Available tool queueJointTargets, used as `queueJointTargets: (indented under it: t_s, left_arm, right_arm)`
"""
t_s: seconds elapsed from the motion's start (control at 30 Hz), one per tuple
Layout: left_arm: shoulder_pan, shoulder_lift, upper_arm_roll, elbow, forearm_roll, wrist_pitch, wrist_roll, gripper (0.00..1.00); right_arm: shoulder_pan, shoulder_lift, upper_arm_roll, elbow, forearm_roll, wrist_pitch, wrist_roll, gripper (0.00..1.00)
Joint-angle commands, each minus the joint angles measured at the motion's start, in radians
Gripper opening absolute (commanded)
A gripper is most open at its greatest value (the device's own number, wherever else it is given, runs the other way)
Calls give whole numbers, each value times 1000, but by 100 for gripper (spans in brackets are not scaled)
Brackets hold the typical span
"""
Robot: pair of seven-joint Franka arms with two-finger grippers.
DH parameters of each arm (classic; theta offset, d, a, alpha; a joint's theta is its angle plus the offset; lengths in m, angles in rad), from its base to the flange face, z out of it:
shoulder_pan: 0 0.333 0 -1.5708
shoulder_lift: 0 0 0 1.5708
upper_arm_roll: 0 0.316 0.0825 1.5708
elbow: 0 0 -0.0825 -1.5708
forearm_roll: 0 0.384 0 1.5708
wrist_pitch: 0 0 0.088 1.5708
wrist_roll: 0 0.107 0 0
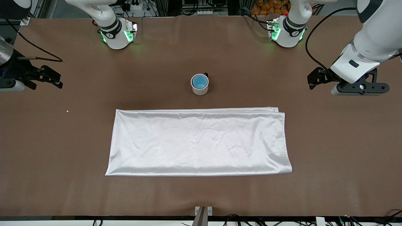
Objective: Place blue cup into white mug on table
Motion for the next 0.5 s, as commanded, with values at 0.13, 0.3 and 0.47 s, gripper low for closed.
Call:
queueJointTargets:
  t_s: [0.13,0.3,0.47]
  left_arm:
    - [8,8,-8,19,-42,-1,33,100]
    - [8,8,-6,19,-48,-1,33,100]
    - [8,8,-6,19,-48,-1,33,100]
  right_arm:
    - [-5,-4,7,31,2,-15,-9,100]
    - [-5,-3,7,76,7,-49,-13,100]
    - [-3,8,7,148,10,-136,-13,100]
